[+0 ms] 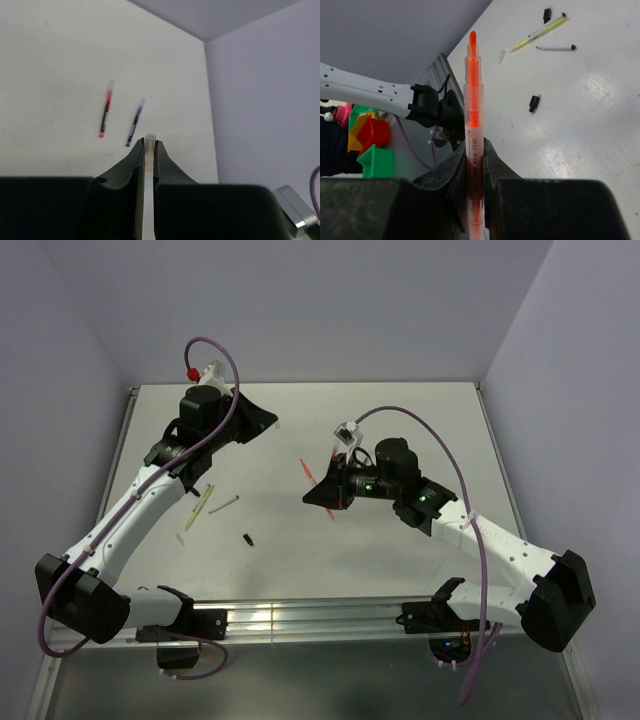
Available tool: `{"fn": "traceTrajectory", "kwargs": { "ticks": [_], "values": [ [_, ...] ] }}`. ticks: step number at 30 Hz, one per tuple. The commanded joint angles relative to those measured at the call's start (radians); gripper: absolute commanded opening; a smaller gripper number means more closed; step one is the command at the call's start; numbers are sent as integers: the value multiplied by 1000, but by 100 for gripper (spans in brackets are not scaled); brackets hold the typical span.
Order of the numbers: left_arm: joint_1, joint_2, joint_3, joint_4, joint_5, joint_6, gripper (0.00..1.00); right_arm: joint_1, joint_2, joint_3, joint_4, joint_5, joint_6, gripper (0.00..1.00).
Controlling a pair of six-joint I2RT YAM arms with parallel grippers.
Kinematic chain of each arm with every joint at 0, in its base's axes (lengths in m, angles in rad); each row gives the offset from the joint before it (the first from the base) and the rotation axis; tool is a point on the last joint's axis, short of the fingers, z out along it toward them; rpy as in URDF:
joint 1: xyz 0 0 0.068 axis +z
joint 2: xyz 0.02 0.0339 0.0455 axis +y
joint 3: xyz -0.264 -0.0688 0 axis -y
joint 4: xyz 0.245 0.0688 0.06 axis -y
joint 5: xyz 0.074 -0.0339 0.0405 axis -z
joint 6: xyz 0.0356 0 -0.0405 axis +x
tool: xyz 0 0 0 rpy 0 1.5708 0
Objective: Insert the pens into the pen caps
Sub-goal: Insert the pen cap onto the pen.
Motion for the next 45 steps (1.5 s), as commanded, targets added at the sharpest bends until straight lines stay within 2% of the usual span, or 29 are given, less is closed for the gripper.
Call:
{"fn": "traceTrajectory", "kwargs": {
  "ticks": [1,7,11,18,31,45],
  "values": [
    [-8,32,58,152,125,33,0,16,36,107,76,2,40,0],
    [-8,23,46,277,227,47,0,16,103,190,64,69,70,0],
    [-9,-20,-50,463,266,27,0,15,137,219,53,87,57,0],
    [-14,-75,-148,579,321,13,0,-5,125,209,78,104,57,0],
    [-13,-88,-188,630,355,9,0,-30,125,196,82,110,58,0],
    [-26,-33,-161,558,336,32,0,-43,97,195,70,129,44,0]
  ]
}}
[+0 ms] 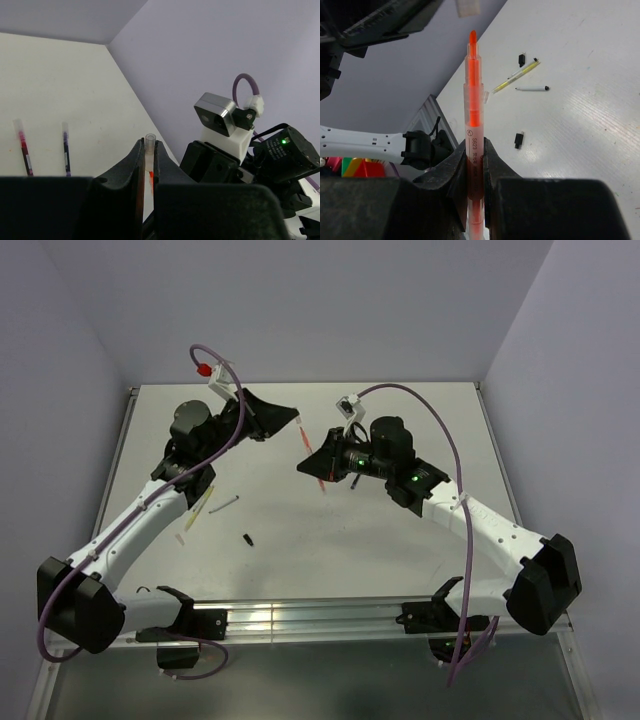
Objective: Insert the pens into the pen caps
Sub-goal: Insert the pen cap onto the pen.
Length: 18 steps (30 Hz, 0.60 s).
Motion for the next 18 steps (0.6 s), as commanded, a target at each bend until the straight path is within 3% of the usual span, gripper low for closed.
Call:
{"fn": "traceTrajectory", "kwargs": {
  "ticks": [1,18],
  "values": [
    [-13,16,21,7,11,13,0,-9,-34,25,40,17,-14,0],
    [-27,0,23,-22,-27,26,0,-18,-31,14,45,-15,-3,0]
  ]
}}
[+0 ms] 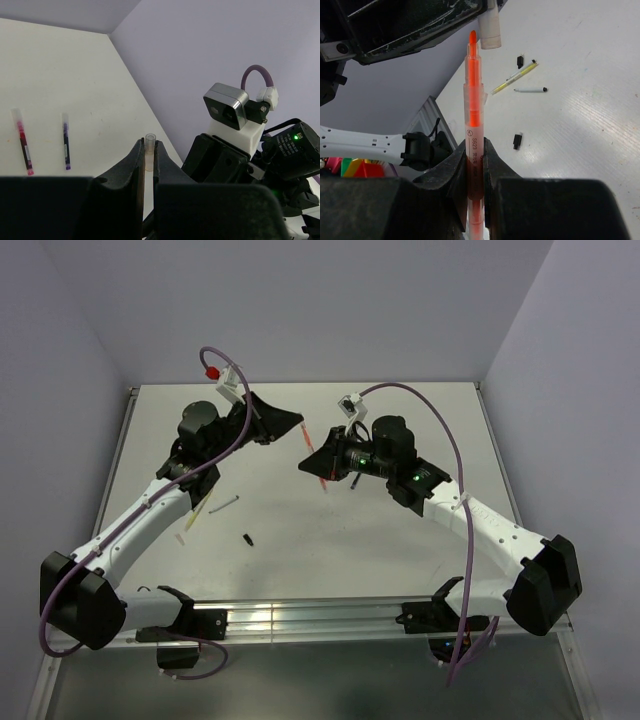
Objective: Insert the pens into the pen caps
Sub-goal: Insert the pen cap onto the pen.
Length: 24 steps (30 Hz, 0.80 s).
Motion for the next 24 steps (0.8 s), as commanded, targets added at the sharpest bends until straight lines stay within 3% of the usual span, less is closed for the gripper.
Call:
{"fn": "traceTrajectory", "kwargs": {
  "ticks": [1,24],
  "values": [
    [-3,-28,23,4,-31,25,0,-6,-26,8,47,-18,1,0],
    [17,-37,15,30,0,8,0,32,-32,-15,1,42,-27,0]
  ]
}}
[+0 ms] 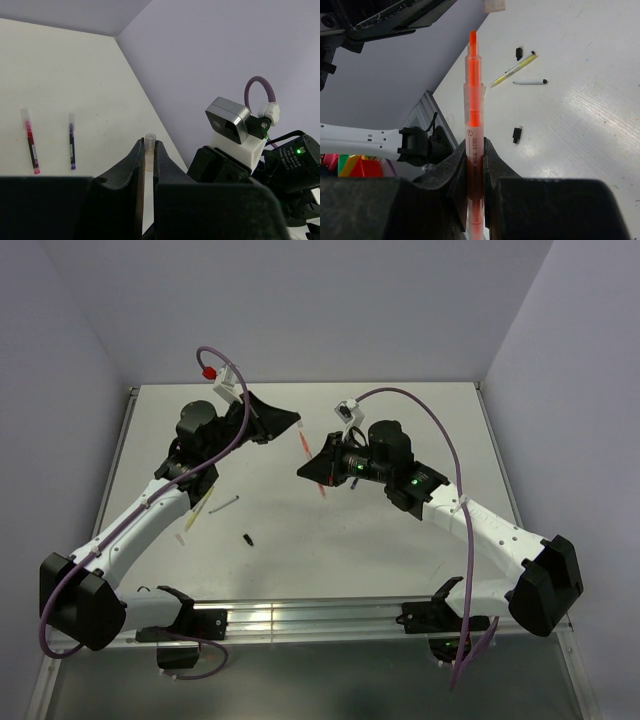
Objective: Insert the pens into the pen caps
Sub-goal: Insert the pen cap onto the pen.
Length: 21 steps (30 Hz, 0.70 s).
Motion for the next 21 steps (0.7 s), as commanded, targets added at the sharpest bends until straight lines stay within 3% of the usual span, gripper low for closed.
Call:
{"fn": "traceTrajectory", "kwargs": {
  "ticks": [1,21],
  "values": [
    [5,-33,13,51,16,3,0,2,-19,7,14,17,-23,0],
    [0,-23,12,69,45,-4,0,-23,-25,20,14,26,-18,0]
  ]
}}
